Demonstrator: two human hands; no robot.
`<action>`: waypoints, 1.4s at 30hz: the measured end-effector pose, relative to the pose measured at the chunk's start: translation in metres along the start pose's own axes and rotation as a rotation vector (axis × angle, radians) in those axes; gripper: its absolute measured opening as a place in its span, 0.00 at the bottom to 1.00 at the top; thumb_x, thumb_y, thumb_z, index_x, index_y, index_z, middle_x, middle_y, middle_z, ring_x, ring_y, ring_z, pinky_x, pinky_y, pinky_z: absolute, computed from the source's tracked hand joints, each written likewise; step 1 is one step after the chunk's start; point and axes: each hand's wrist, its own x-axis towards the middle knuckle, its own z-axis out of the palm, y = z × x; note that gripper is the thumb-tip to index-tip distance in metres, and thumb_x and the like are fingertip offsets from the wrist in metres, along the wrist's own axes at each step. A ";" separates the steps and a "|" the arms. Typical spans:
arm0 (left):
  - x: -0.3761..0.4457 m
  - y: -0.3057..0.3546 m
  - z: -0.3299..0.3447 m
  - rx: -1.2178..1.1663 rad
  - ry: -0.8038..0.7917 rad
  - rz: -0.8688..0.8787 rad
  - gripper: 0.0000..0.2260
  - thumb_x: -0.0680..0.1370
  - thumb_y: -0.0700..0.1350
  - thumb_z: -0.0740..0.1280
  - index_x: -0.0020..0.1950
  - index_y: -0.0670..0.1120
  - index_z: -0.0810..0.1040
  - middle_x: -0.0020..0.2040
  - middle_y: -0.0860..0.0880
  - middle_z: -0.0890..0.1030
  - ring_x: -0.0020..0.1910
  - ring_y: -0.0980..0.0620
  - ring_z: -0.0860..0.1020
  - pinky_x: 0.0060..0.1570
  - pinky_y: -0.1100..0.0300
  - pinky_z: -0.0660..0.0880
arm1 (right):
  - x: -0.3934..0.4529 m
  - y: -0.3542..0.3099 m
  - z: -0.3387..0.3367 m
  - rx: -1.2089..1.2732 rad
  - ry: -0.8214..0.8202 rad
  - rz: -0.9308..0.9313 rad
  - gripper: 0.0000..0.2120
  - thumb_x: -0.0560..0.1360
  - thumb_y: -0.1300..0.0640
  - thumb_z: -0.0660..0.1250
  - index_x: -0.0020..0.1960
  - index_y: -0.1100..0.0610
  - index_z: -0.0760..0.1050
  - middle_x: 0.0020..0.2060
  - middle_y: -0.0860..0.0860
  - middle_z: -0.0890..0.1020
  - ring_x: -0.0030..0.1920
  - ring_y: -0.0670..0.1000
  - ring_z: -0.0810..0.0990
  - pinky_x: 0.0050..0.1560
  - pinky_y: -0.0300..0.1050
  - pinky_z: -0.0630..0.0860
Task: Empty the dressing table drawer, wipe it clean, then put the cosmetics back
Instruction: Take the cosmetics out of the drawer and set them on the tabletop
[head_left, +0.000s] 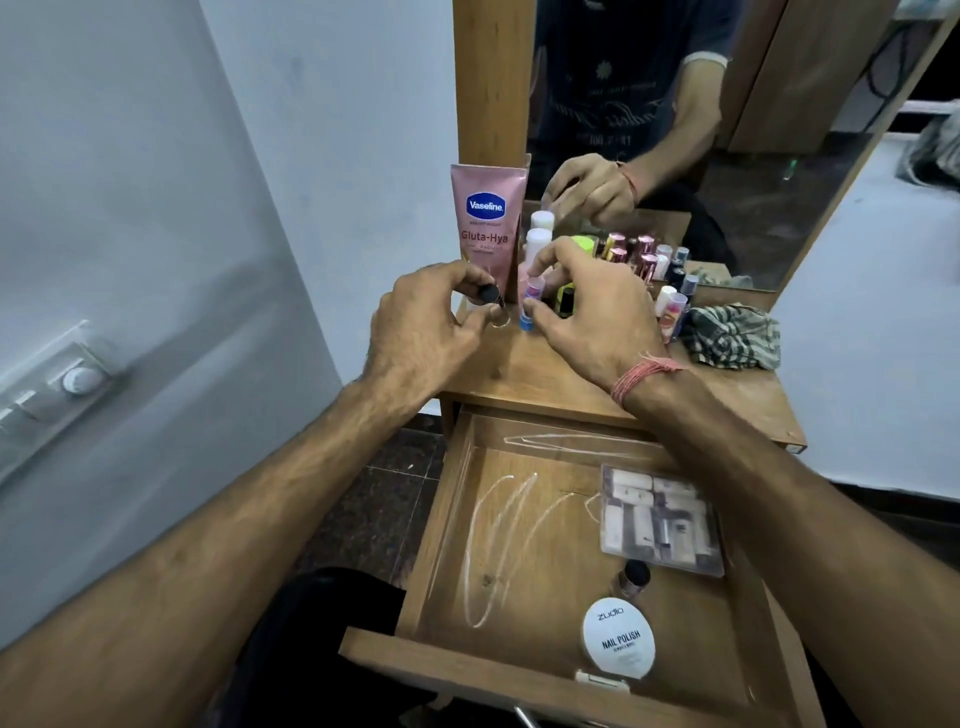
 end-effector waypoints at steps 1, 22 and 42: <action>0.001 0.000 0.001 0.008 0.002 0.004 0.13 0.80 0.56 0.79 0.64 0.58 0.86 0.57 0.63 0.88 0.37 0.63 0.77 0.50 0.60 0.79 | 0.002 0.001 0.004 -0.037 -0.005 -0.017 0.13 0.78 0.51 0.75 0.58 0.44 0.74 0.45 0.40 0.85 0.50 0.47 0.81 0.51 0.50 0.80; 0.018 0.005 0.012 0.109 -0.088 -0.001 0.16 0.83 0.52 0.77 0.71 0.53 0.86 0.65 0.54 0.88 0.64 0.51 0.85 0.62 0.55 0.80 | 0.024 0.009 0.015 -0.262 0.010 -0.099 0.08 0.79 0.48 0.74 0.56 0.49 0.82 0.51 0.46 0.84 0.55 0.50 0.73 0.50 0.51 0.78; 0.017 0.007 0.019 0.172 -0.053 -0.022 0.24 0.79 0.58 0.80 0.74 0.55 0.84 0.64 0.53 0.89 0.63 0.48 0.86 0.65 0.44 0.84 | 0.014 0.018 0.003 -0.314 -0.073 -0.126 0.21 0.79 0.48 0.74 0.70 0.49 0.78 0.61 0.50 0.77 0.63 0.53 0.73 0.51 0.45 0.72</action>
